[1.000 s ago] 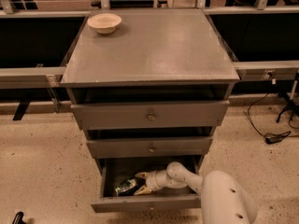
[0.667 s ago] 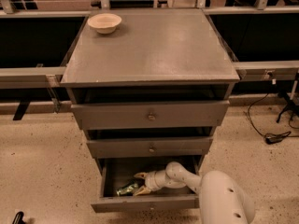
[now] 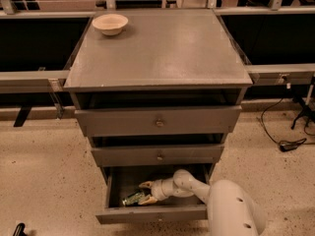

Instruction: Pick green can from bottom drawer and place on counter

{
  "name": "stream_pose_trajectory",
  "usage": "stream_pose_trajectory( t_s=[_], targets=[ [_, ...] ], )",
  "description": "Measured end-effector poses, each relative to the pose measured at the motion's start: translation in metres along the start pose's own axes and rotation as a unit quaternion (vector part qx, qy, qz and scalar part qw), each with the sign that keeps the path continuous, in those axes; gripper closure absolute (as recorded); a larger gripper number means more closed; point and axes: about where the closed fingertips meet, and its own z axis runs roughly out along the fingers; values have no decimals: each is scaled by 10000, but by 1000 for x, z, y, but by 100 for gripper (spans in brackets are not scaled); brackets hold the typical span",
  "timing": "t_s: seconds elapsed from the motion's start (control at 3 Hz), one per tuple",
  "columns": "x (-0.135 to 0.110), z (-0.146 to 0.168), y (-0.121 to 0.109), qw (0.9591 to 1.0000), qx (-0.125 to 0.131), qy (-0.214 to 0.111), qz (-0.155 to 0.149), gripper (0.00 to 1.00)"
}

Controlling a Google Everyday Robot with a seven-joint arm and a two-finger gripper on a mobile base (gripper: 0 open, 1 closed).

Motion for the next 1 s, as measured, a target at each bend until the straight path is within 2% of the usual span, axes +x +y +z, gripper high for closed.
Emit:
stream_pose_trajectory(
  t_s=[0.33, 0.67, 1.0],
  targets=[
    [0, 0, 0, 10000, -2, 0, -6, 60],
    [1, 2, 2, 10000, -32, 24, -11, 71],
    [6, 2, 9, 9999, -86, 66, 15, 71]
  ],
)
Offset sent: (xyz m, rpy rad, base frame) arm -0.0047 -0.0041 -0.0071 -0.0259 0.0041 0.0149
